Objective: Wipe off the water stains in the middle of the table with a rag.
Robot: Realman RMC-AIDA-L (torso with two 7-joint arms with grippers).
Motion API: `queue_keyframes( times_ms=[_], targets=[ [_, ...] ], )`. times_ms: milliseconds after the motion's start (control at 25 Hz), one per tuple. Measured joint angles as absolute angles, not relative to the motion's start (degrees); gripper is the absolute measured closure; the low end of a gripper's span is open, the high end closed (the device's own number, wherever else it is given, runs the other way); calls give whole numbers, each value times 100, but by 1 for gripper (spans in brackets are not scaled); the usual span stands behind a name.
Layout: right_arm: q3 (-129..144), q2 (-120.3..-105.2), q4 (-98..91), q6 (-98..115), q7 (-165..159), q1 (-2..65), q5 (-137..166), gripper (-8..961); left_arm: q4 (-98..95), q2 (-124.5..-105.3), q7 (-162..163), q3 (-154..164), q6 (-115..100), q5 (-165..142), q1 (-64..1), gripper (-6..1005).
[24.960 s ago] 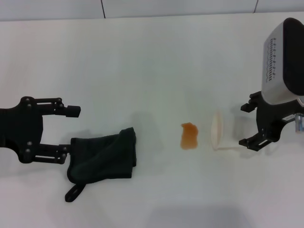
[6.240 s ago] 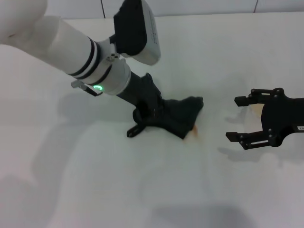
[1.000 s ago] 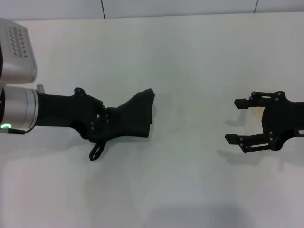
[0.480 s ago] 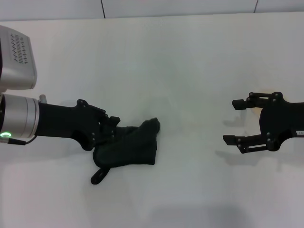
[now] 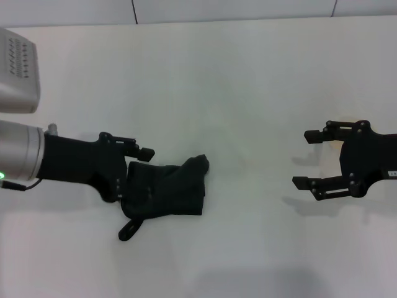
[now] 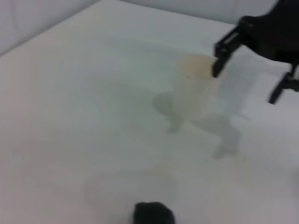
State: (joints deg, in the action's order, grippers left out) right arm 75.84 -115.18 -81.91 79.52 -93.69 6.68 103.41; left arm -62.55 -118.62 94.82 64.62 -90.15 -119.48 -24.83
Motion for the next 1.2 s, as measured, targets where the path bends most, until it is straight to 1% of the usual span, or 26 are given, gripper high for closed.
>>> queue_keyframes(
  times_ms=[240,320,480,1200],
  targets=[
    [7541,-11514,-8186,7984,-9369,668,10379,97,-6528,-11685,9428,6436,-9625,-12018,-2410,161],
    [7528,-11512,-8173,7988,-9369,668,10382,97,-6566,-11636,9436,6366,-9766,-12068,-2394,144],
    [7523,-11502,-8161,8001,-9369,668,10472,96,-6569,-11616,9431,6239,-9932,-12139,-2386,109],
    [7292,-11505,-8262,8261,-9457,659,10697,96,-6651,-11661,9476,6222,-9998,-12238,-2339,110]
  ],
)
